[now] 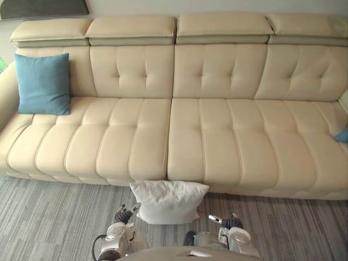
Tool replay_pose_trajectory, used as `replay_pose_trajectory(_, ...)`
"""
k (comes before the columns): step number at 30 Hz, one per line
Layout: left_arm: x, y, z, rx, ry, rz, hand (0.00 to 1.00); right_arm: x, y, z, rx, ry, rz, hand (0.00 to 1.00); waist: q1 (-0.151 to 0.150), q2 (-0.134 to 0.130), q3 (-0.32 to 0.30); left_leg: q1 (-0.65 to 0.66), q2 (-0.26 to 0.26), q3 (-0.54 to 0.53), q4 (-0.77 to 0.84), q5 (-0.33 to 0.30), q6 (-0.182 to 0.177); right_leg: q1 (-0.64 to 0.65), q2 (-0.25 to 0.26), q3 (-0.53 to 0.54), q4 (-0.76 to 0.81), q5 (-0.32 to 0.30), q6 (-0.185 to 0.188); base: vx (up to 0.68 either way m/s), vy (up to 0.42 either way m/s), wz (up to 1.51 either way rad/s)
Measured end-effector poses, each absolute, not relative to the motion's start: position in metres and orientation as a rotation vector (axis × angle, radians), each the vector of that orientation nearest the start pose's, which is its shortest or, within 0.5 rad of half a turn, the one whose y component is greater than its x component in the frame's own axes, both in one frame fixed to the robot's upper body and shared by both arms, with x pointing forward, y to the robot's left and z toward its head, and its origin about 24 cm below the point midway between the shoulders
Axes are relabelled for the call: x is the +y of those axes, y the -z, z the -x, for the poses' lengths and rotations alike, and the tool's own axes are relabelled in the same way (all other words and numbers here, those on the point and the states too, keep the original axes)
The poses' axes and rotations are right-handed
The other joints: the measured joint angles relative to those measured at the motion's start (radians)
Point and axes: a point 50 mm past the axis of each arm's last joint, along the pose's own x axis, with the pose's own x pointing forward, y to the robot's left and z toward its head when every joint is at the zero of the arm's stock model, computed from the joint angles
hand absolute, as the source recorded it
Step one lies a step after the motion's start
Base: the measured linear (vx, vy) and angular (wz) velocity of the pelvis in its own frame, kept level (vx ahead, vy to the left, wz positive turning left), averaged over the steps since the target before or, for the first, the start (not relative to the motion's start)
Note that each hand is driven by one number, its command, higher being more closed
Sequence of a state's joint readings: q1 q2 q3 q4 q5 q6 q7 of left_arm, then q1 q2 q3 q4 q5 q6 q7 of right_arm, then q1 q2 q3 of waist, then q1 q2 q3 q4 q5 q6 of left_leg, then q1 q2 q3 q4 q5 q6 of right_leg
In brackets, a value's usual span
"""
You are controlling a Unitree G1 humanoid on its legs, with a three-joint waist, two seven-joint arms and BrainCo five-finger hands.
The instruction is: Pick up cushions and gather them together orderly.
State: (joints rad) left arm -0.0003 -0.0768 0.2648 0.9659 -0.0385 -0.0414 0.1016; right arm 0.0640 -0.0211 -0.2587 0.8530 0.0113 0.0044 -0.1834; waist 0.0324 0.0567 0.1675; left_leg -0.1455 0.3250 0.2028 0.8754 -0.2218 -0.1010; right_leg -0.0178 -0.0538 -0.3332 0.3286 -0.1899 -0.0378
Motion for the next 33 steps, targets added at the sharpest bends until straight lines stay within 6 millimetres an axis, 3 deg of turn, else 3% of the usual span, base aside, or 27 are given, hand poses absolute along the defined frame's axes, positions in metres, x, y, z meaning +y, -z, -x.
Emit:
replay_pose_trajectory(2, 0.162, 0.147, -0.141, 0.933, -0.324, 0.181, 0.0, -0.209, 0.139, -0.131, 0.921, 0.449, -0.018, 0.0, 0.005, 0.001, 0.0, -0.012, -0.004, 0.044, -0.241, 0.013, 0.018, 0.02, -0.019, 0.001, 0.005, 0.0, 0.03, 0.16, 0.178, -0.02)
replay_pose_trajectory(3, 0.161, 0.147, -0.14, 0.937, -0.323, 0.181, 0.0, -0.208, 0.139, -0.131, 0.922, 0.446, -0.021, 0.0, 0.005, 0.003, -0.01, 0.004, -0.028, 0.048, -0.324, 0.008, 0.008, 0.015, -0.027, 0.012, 0.012, -0.003, 0.054, 0.17, 0.193, 0.2)
replay_pose_trajectory(4, 0.164, 0.147, -0.141, 0.935, -0.318, 0.165, 0.0, -0.203, 0.14, -0.132, 0.922, 0.442, -0.032, 0.0, 0.003, -0.027, -0.015, 0.024, -0.07, 0.047, -0.388, 0.011, 0.012, 0.008, -0.042, 0.025, -0.012, 0.006, 0.077, 0.16, 0.176, 0.24)
replay_pose_trajectory(6, 0.173, 0.146, -0.142, 0.927, -0.324, 0.138, 0.0, -0.195, 0.14, -0.133, 0.924, 0.431, -0.053, 0.0, 0.012, -0.055, -0.013, 0.027, -0.101, 0.045, -0.431, 0.011, 0.012, 0.018, -0.053, 0.036, -0.069, 0.033, 0.093, 0.11, 0.179, 0.17)
replay_pose_trajectory(10, 0.184, 0.151, -0.125, 0.975, -0.347, 0.112, 0.0, -0.189, 0.141, -0.133, 0.925, 0.424, -0.067, 0.0, 0.017, -0.055, -0.016, 0.1, -0.119, 0.074, -0.475, 0.011, 0.012, 0.074, -0.052, 0.081, -0.14, 0.073, 0.096, 0.05, 0.1, -0.16)
replay_pose_trajectory(19, 0.185, 0.155, -0.118, 1.01, -0.349, 0.105, 0.0, -0.193, 0.142, -0.13, 0.933, 0.428, -0.055, 0.0, 0.007, -0.055, -0.022, 0.151, -0.14, 0.098, -0.614, 0.046, 0.011, 0.057, -0.04, 0.141, -0.224, 0.148, 0.103, -0.03, -0.004, -0.25)
replay_pose_trajectory(27, 0.194, 0.157, -0.108, 1.033, -0.361, 0.08, 0.0, -0.191, 0.15, -0.109, 1.001, 0.418, -0.036, 0.0, 0.009, -0.097, -0.055, 0.206, -0.201, 0.1, -0.729, 0.114, 0.025, 0.064, -0.069, 0.164, -0.264, 0.166, 0.12, -0.11, 0.014, -0.04)
replay_pose_trajectory(30, 0.193, 0.155, -0.115, 1.014, -0.351, 0.071, 0.0, -0.191, 0.147, -0.119, 0.979, 0.359, 0.025, 0.0, 0.011, -0.096, -0.043, 0.143, -0.203, 0.096, -0.695, 0.111, 0.032, 0.015, -0.076, 0.168, -0.259, 0.177, 0.121, -0.11, 0.018, 0.0)
replay_pose_trajectory(32, 0.194, 0.148, -0.133, 0.962, -0.342, 0.049, 0.0, -0.192, 0.14, -0.139, 0.929, 0.332, 0.051, 0.0, 0.011, -0.085, -0.014, 0.041, -0.177, 0.081, -0.59, 0.079, 0.039, -0.05, -0.069, 0.167, -0.222, 0.184, 0.117, -0.23, 0.028, 0.03)
replay_pose_trajectory(33, 0.19, 0.14, -0.155, 0.901, -0.321, 0.04, 0.0, -0.191, 0.128, -0.165, 0.847, 0.305, 0.079, 0.0, 0.015, -0.066, 0.026, -0.106, -0.135, 0.068, -0.452, 0.039, 0.049, -0.163, -0.049, 0.168, -0.151, 0.19, 0.12, -0.28, 0.045, -0.07)
